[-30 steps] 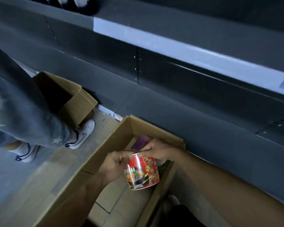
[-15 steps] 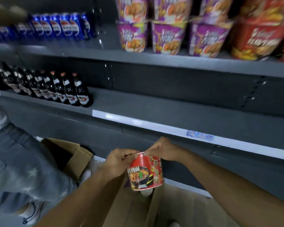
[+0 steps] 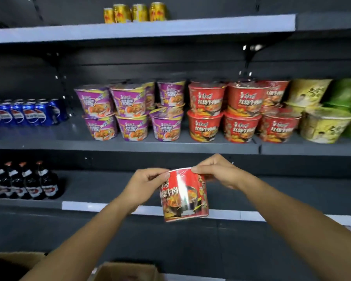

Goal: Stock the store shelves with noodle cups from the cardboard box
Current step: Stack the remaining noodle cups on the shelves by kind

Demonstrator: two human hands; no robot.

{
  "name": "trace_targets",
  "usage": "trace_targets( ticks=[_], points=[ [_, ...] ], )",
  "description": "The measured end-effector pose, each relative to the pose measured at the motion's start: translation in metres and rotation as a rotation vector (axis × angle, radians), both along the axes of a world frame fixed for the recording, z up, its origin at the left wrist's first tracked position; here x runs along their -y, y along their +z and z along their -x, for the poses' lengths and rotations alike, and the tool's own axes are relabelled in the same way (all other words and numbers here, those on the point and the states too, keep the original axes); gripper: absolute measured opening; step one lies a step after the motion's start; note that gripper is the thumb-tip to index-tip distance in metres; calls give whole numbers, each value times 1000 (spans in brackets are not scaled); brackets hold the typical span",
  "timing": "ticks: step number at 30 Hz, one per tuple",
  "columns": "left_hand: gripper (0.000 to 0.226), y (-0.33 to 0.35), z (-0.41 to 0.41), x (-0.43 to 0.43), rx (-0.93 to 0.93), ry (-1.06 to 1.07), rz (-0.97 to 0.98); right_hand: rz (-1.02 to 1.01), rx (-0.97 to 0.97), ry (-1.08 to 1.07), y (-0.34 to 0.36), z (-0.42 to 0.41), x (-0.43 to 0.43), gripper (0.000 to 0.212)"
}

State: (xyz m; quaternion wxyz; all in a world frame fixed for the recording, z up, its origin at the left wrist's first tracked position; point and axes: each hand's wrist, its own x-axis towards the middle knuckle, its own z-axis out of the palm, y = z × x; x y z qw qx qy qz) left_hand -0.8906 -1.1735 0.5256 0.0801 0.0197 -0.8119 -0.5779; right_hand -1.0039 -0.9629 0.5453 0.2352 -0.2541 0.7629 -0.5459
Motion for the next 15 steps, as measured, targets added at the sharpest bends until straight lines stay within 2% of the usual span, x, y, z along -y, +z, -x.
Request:
trace_targets(
  ticks=[7,8,12,15],
  points=[
    [14,53,57,-78,-36,-30,-209,342,164,-96,42,46,-93,24],
    [18,61,65,-87,-40,-49,-242,390,183,-98,47,52,-104,31],
    [38,86,97,-122,-67,-98,-340,560,263,-81,61,80,-136,88],
    [27,100,116,-147,-89,-106,-423,624,269,-53,71,98,-157,87]
  ],
)
